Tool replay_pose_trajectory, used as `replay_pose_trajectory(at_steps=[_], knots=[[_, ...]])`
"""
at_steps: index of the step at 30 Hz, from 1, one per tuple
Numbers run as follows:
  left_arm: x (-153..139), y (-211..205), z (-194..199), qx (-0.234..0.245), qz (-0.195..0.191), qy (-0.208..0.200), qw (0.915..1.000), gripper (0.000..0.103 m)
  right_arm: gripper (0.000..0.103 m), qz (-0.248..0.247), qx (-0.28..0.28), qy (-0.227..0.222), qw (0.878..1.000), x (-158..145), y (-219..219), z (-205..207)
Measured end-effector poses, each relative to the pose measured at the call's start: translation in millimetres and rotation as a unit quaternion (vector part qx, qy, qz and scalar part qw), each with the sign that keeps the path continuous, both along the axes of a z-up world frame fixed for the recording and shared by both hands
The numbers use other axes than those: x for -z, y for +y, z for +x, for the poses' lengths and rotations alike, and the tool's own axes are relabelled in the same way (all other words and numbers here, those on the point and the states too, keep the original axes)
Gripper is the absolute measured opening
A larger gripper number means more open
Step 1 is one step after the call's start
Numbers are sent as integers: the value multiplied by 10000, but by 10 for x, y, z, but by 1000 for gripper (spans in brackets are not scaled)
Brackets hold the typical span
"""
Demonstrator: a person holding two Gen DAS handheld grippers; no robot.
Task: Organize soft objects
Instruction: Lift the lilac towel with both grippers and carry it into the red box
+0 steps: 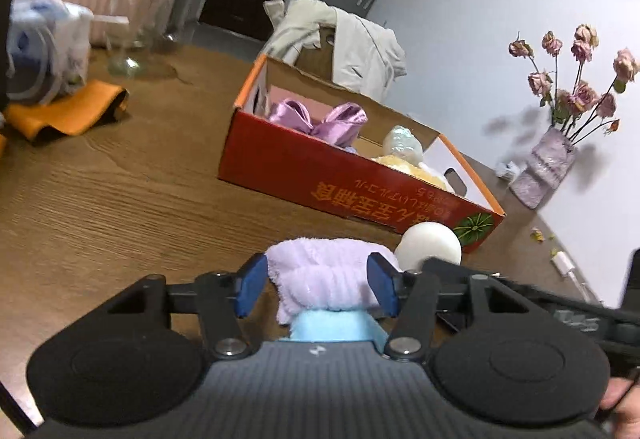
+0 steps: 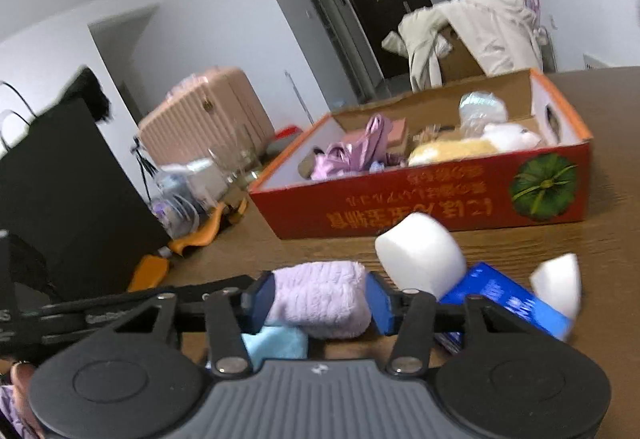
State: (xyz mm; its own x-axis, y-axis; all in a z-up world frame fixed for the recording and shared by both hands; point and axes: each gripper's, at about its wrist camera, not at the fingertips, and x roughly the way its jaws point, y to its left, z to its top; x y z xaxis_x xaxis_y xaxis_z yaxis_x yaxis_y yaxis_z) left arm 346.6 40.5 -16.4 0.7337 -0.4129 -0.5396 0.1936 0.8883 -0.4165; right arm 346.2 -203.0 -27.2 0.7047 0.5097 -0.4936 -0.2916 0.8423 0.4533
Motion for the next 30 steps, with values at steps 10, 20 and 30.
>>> replay_pose_trajectory(at_steps=[10,20,30], knots=[[266,94,249,444,-511,355,9971,41,35,177,-20,254,9995,298,59,198],[-76,30,69,702,-510,-161,9961,24,6,16,12,-202,9998,39,62,-15],[-618,-279,-805,961,-558,-755,9909,22,6,304,266,-884,9953,-516,-292,-887]])
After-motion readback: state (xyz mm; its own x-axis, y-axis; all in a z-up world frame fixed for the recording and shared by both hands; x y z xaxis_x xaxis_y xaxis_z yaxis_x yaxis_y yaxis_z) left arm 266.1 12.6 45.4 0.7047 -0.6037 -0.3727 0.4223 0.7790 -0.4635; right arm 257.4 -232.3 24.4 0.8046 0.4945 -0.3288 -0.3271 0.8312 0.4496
